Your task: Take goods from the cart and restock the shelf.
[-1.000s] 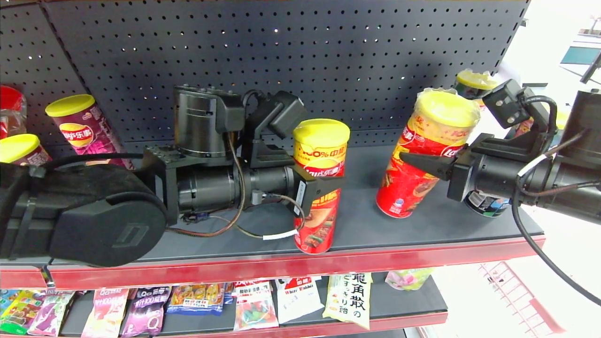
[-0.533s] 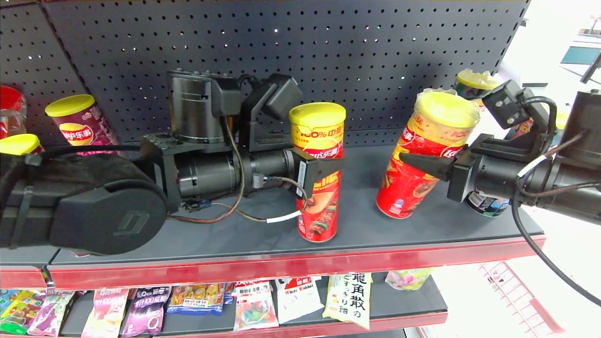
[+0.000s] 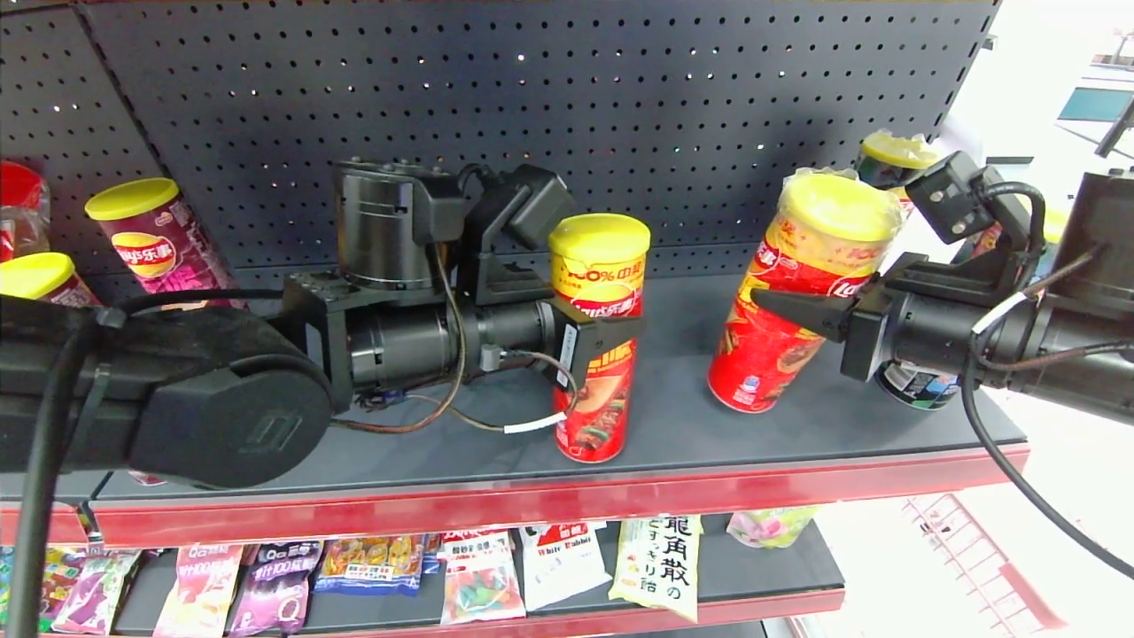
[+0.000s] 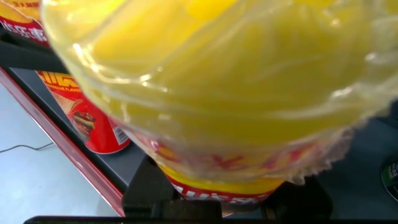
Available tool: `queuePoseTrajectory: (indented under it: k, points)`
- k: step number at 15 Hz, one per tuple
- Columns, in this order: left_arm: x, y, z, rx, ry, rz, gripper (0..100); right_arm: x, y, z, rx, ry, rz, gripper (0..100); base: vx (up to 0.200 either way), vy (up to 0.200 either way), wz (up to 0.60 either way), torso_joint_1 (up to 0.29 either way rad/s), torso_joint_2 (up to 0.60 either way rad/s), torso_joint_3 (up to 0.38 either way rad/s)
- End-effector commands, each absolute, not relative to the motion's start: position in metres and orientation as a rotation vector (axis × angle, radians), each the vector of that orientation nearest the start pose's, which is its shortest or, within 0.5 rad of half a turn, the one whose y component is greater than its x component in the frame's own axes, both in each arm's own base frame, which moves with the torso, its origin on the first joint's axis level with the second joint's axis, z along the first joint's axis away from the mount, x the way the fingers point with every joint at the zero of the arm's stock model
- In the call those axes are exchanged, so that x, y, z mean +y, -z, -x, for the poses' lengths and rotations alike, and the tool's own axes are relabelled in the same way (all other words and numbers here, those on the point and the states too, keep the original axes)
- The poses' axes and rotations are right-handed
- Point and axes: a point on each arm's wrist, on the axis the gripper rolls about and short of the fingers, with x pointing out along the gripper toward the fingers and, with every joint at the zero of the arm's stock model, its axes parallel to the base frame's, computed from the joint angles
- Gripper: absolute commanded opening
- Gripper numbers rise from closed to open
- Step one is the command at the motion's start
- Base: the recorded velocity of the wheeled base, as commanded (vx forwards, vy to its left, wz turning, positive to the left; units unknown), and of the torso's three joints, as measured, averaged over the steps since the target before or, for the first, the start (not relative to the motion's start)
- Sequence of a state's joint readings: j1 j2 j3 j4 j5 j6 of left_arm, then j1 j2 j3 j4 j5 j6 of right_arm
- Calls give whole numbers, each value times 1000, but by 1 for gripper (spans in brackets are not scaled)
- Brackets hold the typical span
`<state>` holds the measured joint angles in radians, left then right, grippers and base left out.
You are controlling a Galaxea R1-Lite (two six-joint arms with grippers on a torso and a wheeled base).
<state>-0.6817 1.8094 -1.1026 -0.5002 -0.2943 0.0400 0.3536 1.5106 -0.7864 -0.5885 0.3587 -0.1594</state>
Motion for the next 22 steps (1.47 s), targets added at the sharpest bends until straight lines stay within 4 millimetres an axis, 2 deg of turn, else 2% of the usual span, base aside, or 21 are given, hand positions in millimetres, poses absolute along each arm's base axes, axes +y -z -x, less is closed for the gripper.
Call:
queuePoseTrajectory:
  k: [1,22]
  points:
    - [-228,-210,-268,205,981,-81,0,98,-226,-244,84,-720,152,0,0,0,0,0,0,0]
    - [-234,-209,-258,209,978,-84,0,99,-227,-243,80,-723,154,0,0,0,0,0,0,0]
